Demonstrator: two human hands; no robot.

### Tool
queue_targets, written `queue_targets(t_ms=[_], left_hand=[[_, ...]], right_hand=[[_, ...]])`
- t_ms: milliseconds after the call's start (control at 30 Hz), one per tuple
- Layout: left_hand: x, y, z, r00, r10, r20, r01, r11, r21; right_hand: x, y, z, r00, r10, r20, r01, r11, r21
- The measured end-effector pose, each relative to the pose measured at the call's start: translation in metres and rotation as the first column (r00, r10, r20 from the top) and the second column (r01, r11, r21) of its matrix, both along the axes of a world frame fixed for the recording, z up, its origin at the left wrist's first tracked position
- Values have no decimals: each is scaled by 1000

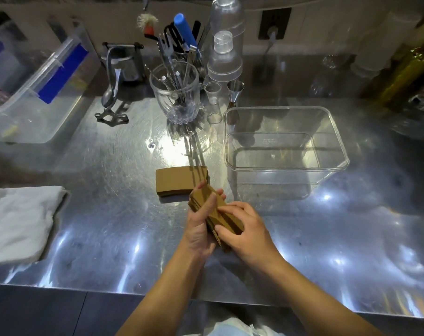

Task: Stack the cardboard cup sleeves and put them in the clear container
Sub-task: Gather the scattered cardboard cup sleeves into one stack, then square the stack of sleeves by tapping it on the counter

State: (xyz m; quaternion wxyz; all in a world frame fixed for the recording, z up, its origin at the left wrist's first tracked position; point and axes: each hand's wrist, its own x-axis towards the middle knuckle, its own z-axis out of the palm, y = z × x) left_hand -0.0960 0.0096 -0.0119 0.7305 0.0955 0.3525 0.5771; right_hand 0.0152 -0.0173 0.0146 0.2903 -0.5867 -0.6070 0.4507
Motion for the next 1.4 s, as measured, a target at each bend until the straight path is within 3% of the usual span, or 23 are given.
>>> queue_targets(t_ms=[100, 200, 300, 333, 400, 500, 633, 733, 900, 1100, 1233, 1400], left_hand=[[2, -1, -5, 999, -5, -38, 5, 1000, -10], [6, 0, -3, 1000, 11, -1, -11, 998, -61], [9, 1, -1, 999, 1, -41, -4, 998, -61], [9, 1, 0, 998, -11, -68, 7, 998, -60], [9, 2, 3, 984, -19, -179, 12, 999, -41], [3, 3, 1, 914, 35, -404, -18, 999, 46], [-2, 1, -8, 882, 42, -469, -6, 997, 78], [6, 1, -13, 799, 46, -600, 2, 997, 80], [14, 8, -20, 658, 49, -752, 29, 996, 90], [14, 9, -20, 619, 73, -782, 27, 993, 114], [5, 14, -14, 571, 50, -820, -35, 999, 37], [-17, 13, 10, 790, 96, -606, -75, 995, 59]], right_hand=[[7, -2, -3, 999, 17, -43, -18, 1000, -21], [13, -2, -11, 990, -129, -52, 123, 988, -95], [18, 0, -14, 844, -374, -384, 201, 885, -420], [20, 1, -14, 799, -403, -447, 194, 876, -441], [26, 2, -15, 835, -362, -415, 228, 913, -339], [34, 7, -16, 938, -288, -192, 277, 957, -83], [42, 9, -22, 983, -180, -38, 183, 973, 140], [40, 7, -30, 985, -147, -87, 156, 983, 102], [34, 12, -30, 867, -282, -411, 248, 959, -133], [32, 16, -32, 891, -280, -358, 253, 960, -122], [28, 12, -33, 957, -85, -276, 73, 996, -53], [8, 24, -22, 952, -131, -275, 130, 991, -20]])
